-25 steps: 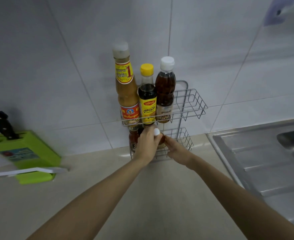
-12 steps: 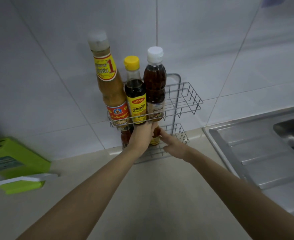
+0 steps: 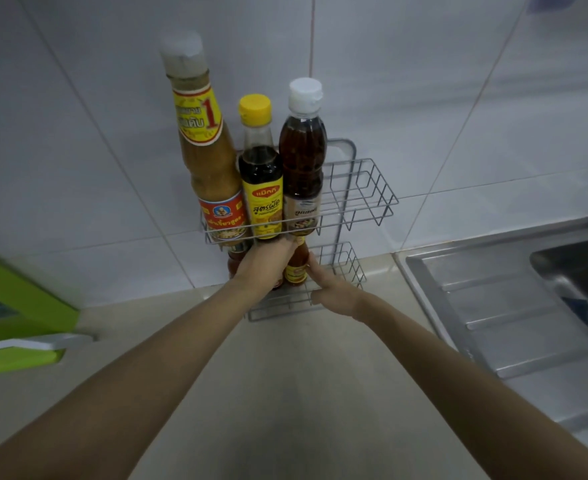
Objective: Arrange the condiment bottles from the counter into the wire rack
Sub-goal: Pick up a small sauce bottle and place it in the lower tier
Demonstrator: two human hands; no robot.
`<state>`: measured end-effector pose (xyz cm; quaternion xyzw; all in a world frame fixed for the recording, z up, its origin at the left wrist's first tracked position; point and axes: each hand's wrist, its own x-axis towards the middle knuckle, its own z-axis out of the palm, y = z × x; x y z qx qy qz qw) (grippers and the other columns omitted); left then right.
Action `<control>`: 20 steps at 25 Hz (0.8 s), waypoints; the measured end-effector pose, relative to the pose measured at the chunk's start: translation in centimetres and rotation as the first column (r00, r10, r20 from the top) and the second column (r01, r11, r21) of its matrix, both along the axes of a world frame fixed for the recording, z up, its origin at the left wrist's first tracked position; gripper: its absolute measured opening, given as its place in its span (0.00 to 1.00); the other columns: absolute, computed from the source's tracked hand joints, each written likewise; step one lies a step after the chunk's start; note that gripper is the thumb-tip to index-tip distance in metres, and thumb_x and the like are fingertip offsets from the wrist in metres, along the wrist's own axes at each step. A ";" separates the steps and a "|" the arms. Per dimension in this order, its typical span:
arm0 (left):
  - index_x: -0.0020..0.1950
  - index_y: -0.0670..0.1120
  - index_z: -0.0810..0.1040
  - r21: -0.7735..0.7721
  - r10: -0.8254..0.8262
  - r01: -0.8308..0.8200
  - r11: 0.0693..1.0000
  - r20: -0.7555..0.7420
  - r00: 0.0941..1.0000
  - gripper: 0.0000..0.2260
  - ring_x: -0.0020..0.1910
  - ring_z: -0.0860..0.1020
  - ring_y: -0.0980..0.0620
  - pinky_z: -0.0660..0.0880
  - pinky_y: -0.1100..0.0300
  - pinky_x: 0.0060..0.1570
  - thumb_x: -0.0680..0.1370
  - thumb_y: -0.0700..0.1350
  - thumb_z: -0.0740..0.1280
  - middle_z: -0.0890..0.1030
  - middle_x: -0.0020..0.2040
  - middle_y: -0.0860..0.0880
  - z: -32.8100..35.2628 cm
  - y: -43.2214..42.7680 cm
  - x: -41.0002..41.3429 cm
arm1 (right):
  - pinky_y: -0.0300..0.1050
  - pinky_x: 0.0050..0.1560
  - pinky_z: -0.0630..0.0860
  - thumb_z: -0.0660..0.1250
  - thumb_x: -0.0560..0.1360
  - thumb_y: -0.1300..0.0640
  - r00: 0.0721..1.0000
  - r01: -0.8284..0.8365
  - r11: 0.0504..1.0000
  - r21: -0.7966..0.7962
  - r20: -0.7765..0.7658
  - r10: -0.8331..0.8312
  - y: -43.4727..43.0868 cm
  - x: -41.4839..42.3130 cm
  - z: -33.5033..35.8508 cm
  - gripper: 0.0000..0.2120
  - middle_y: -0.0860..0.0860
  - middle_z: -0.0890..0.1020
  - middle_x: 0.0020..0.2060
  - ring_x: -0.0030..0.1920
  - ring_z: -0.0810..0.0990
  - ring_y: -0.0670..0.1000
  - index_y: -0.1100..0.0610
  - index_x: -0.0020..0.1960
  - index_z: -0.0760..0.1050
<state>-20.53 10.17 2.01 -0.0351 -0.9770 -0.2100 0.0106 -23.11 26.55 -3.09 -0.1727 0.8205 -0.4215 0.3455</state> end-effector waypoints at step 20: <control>0.64 0.43 0.74 -0.157 -0.279 0.277 0.948 0.012 0.960 0.14 0.60 0.75 0.43 0.73 0.50 0.56 0.79 0.42 0.60 0.75 0.61 0.45 -1.1 2.6 14.6 | 0.38 0.68 0.61 0.55 0.78 0.70 0.955 0.186 0.977 0.103 -0.253 -0.155 9.4 13.2 3.1 0.25 0.55 0.67 0.73 0.73 0.66 0.52 0.60 0.73 0.61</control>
